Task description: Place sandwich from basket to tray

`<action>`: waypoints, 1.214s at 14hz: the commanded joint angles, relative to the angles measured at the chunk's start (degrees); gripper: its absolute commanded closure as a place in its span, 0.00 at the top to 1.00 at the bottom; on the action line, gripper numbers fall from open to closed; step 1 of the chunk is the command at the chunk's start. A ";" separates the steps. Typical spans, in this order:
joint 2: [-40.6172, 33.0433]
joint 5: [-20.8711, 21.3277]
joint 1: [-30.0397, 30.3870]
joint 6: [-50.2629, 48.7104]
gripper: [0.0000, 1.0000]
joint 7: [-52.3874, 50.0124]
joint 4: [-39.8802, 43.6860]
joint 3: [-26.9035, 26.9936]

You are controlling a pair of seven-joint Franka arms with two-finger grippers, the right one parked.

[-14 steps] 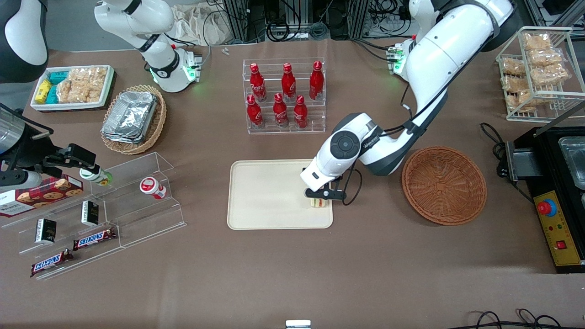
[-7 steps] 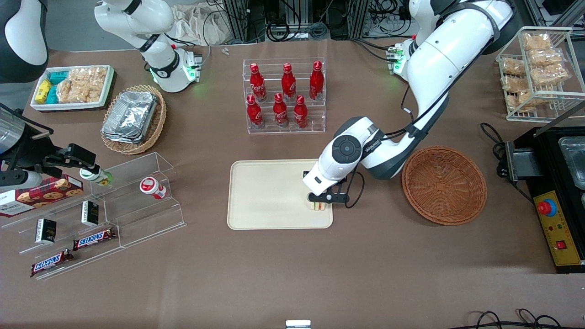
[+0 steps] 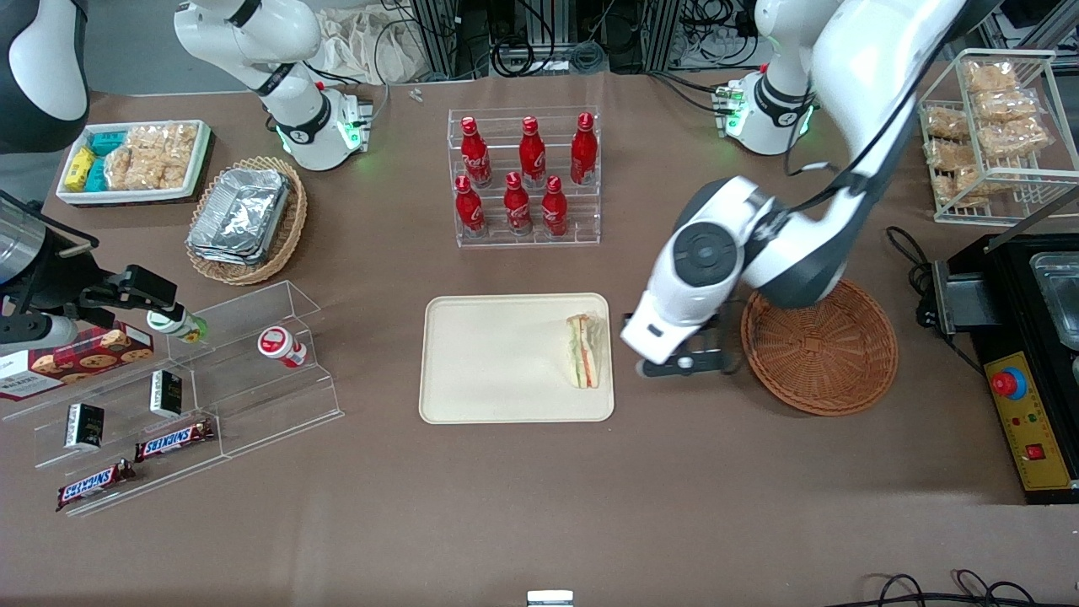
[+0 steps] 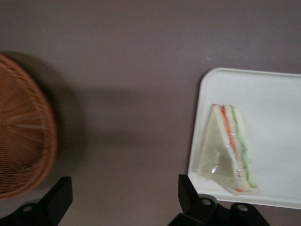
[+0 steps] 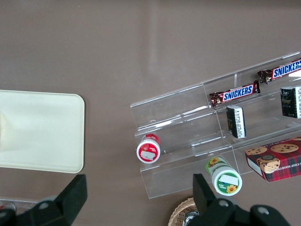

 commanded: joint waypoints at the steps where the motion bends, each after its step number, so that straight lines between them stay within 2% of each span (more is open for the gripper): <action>1: -7.84 -3.28 5.58 -4.71 0.99 6.44 -1.42 -0.56; 3: -12.68 -7.16 9.19 -8.40 0.99 10.94 -1.25 -0.30; 7: -14.02 -7.70 12.88 -11.05 1.00 11.04 0.24 0.05; 11: -14.10 -7.17 13.86 -13.69 1.00 10.51 1.21 0.31; 15: -14.19 -7.79 14.57 -15.01 1.00 13.05 2.44 2.42; 17: -15.32 -7.96 14.48 -15.01 1.00 16.82 2.27 5.31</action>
